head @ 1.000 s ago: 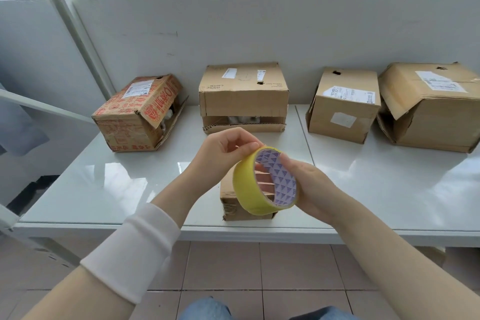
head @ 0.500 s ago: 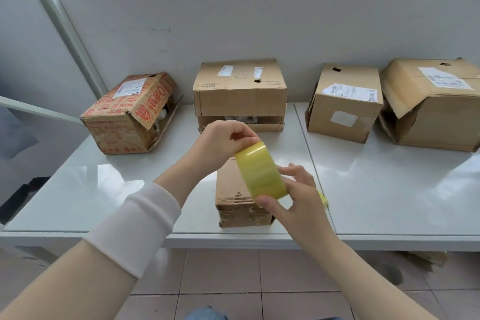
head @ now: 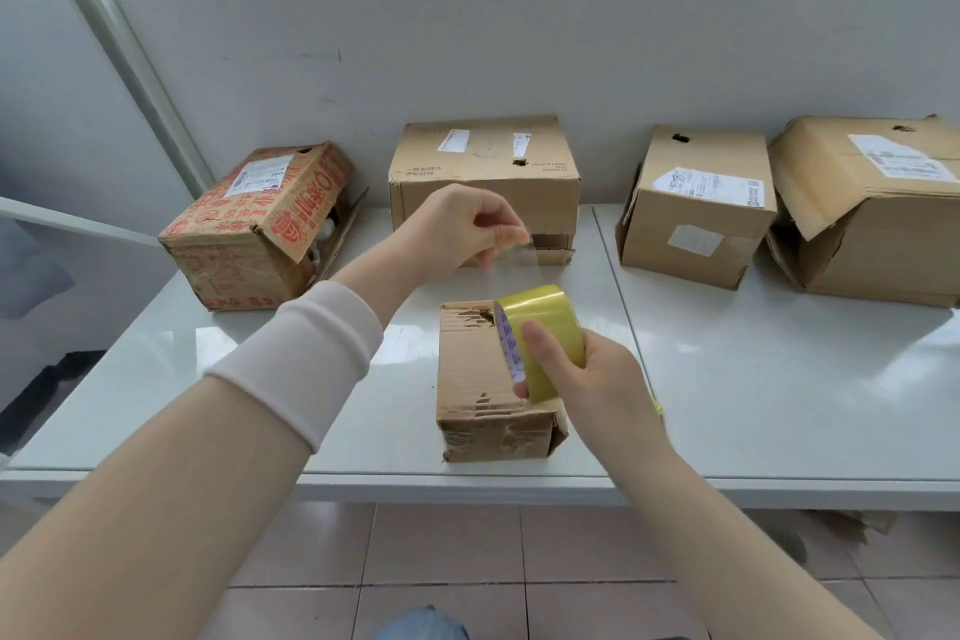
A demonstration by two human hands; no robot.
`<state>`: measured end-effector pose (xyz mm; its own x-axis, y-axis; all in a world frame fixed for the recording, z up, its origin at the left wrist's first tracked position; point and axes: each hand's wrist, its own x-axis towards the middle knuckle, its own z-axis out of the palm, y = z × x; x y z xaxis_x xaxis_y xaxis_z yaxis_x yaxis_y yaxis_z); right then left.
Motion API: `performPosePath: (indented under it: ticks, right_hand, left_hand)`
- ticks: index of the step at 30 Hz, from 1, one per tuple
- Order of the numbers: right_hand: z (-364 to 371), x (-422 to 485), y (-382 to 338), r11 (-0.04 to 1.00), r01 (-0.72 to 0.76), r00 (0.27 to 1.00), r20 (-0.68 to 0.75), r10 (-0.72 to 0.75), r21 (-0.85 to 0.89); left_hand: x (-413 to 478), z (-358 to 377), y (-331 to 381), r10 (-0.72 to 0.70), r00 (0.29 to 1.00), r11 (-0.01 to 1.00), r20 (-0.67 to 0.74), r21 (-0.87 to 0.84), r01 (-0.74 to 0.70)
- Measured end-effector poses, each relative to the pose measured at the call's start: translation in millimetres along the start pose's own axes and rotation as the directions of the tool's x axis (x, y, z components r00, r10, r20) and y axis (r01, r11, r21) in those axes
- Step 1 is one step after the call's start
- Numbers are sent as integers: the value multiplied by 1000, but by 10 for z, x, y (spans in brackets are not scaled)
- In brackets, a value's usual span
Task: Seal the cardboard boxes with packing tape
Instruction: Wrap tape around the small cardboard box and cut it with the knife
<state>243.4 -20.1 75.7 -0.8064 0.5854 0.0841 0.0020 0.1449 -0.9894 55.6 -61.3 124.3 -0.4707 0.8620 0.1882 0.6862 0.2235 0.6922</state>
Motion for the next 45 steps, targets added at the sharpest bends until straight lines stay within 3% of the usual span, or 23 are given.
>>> performPosePath:
  ticks: [4,7,10,16,23,25,29,32,36,38,40,43,45]
  right_hand:
    - [-79,-11,30,999,-28,975,219,33,-26]
    - [-82,-75,68,997,1,959,282,22,-80]
    - [-23,-103,117,994,36,968,250,-9,-103]
    - [145,-103,94,992,95,995,40,-92,-82]
    - [169,-64,-49,996,83,996,-30,-84,-36]
    - [166,-44,-56,998,55,998,8,-54,-35]
    - [148,-15,31,993,-7,977,209,31,-118]
    - [134,-33,68,991,-32,982,181,55,-126]
    - [154,-117,74,992,-46,996,67,54,-120]
    - [149,-191,90,991,-126,992,23,127,-55]
    - [123,-270,67,979,-191,981,-6,192,70]
    - [133,-389,29,983,-164,983,99,156,81]
    - [165,-447,60,973,-221,956,212,203,66]
  left_hand:
    - [-63,-21,4,-126,981,974,147,-167,150]
    - [-129,-79,-59,-139,972,971,191,-168,172]
    - [-142,-95,-116,-150,976,976,157,-133,172]
    - [-36,-129,-60,-128,985,982,116,-123,142]
    - [107,-384,-49,-111,993,982,46,-148,117]
    - [144,-393,-49,-112,992,988,63,-100,118]
    - [218,-340,-60,-115,991,977,70,-171,125]
    - [196,-285,-93,-93,992,989,84,-110,102]
    - [169,-311,-14,-58,998,997,1,-52,58]
    - [189,-451,37,-49,997,990,-64,-134,41]
    - [225,-555,64,-39,999,982,-19,-188,35]
    - [259,-448,-26,-68,997,986,-20,-155,64]
    - [278,-289,-187,-139,990,978,-9,-158,136]
